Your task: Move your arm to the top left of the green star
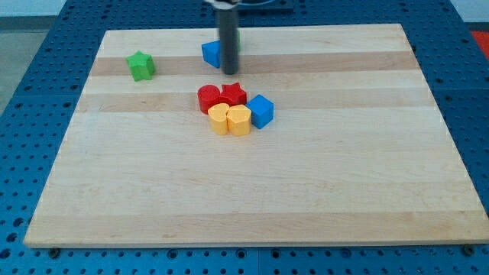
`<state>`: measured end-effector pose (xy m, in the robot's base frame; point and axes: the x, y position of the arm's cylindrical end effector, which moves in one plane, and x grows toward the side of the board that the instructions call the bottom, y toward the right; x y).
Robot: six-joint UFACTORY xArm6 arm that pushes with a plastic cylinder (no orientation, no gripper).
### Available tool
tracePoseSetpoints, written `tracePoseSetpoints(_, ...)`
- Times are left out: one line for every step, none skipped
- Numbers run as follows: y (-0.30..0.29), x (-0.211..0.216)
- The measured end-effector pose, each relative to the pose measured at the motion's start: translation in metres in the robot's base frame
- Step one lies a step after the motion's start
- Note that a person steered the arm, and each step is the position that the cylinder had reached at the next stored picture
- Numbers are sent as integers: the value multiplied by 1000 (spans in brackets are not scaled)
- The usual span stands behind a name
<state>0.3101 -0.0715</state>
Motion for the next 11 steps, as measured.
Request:
tracePoseSetpoints(-49,2)
tracePoseSetpoints(-88,-10)
tracePoseSetpoints(-117,-41)
tracePoseSetpoints(-148,-72)
tracePoseSetpoints(-177,-91)
tracePoseSetpoints(-190,-96)
tracePoseSetpoints(-194,-96)
tracePoseSetpoints(-224,-91)
tracePoseSetpoints(-234,-87)
tracePoseSetpoints(-231,-60)
tracePoseSetpoints(-218,-59)
